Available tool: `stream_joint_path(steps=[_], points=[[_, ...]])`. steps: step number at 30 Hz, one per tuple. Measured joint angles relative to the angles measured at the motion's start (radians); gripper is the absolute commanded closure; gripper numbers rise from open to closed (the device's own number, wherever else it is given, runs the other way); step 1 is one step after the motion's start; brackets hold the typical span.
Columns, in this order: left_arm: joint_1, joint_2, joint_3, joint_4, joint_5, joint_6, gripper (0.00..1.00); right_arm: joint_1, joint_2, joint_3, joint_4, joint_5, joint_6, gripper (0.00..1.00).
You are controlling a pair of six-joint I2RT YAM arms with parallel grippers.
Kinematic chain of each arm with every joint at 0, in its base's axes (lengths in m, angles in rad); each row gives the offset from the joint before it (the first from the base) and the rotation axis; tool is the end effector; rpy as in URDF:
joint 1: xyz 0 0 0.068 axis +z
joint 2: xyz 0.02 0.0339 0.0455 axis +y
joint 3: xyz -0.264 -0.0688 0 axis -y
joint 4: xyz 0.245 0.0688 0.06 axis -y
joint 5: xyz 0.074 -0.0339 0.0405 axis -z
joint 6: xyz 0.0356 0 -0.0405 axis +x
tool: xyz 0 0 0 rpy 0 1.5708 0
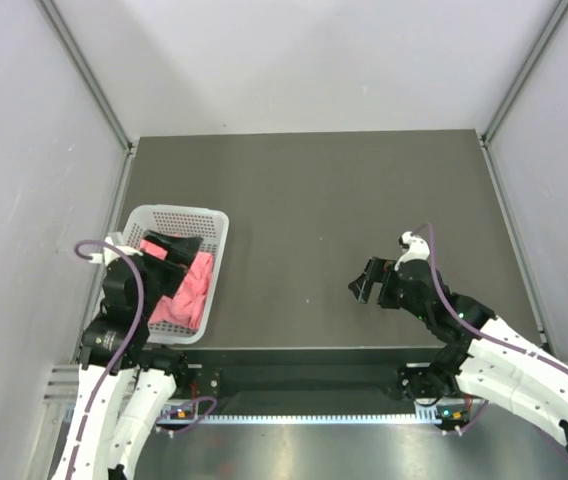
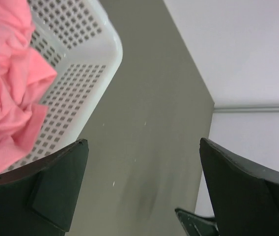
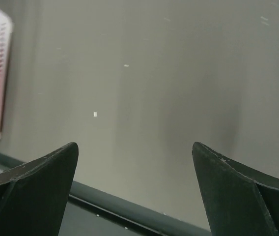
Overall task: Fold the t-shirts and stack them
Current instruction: Grab the tshirt from the pile
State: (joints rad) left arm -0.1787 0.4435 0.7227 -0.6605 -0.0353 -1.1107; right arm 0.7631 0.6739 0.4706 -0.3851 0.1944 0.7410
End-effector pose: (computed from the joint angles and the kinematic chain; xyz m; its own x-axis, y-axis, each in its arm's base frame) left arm 0.1008 -0.0169 0.3112 -0.2929 -0.8570 -0.4239 -0.2636 0.4985 -0.8258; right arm 0.1178 0.1031 0.2271 -0.6753 0.2706 -0.6861 -0.1439 0.8641 0.4824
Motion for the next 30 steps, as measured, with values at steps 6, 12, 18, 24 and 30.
stream_joint_path(steps=[6,12,18,24,30], points=[[0.001,0.153,0.121,-0.033,-0.105,0.072,0.06,-0.009,-0.038,0.056,-0.157,0.058,0.036,0.00],[0.002,0.710,0.395,-0.249,-0.257,0.146,0.12,-0.013,-0.017,0.118,-0.217,0.061,-0.014,0.00],[0.032,1.120,0.470,-0.362,-0.381,0.171,0.13,-0.014,0.084,0.180,-0.250,0.043,-0.089,0.00],[0.154,1.138,0.378,-0.360,-0.355,0.167,1.00,-0.014,0.105,0.180,-0.285,0.035,-0.117,0.00],[0.204,1.126,0.586,-0.469,-0.322,0.198,1.00,-0.016,0.093,0.180,-0.293,0.037,-0.128,0.00]])
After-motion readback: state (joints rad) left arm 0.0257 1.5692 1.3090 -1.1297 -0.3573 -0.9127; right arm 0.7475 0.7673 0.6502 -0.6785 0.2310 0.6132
